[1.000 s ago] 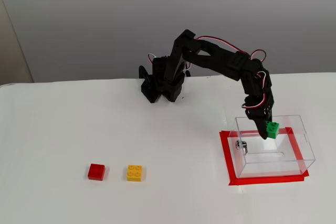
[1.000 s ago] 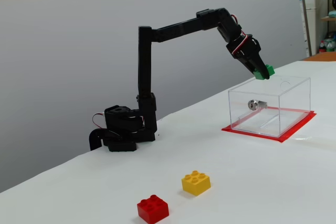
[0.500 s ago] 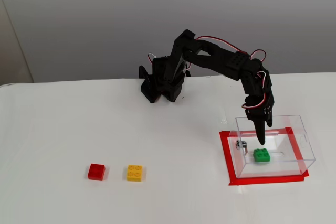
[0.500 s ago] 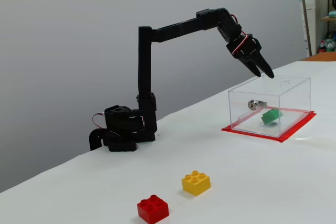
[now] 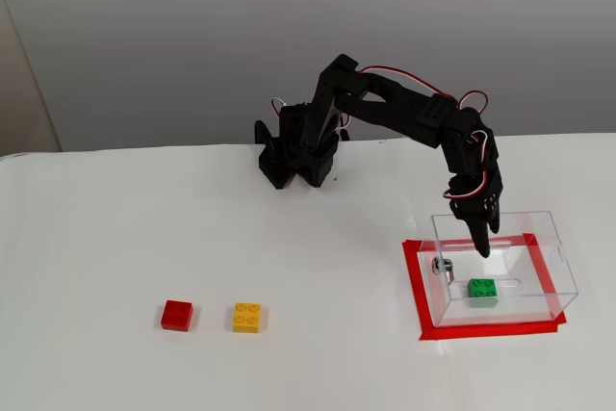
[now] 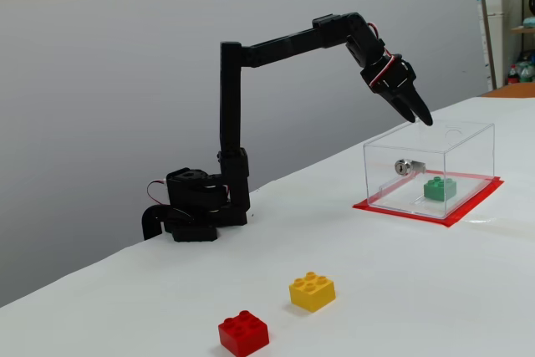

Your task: Pick the green lego brick and place it into the transparent box

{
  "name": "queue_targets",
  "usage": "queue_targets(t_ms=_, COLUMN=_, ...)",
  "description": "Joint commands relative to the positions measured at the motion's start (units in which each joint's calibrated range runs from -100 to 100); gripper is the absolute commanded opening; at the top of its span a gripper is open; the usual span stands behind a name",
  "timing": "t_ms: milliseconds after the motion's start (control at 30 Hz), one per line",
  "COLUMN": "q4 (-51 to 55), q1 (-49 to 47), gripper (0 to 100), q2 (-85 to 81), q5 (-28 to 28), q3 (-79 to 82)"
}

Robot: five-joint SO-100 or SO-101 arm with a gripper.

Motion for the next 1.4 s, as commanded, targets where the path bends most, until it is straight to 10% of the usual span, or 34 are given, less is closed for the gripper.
queue_targets(t_ms=0, q4=-0.1, q1=-0.5, gripper=8, q2=-4.8, q5=-0.1, q3=-2.1)
queue_targets(t_ms=733, q4=6.3, q1=4.9, gripper=1, q2=-28.7, q5=-6.4, q3=2.0)
queue_targets(t_ms=1367, q4=6.0, q1=52.1, gripper=1, q2=-75.4, q5=-6.3, q3=45.4)
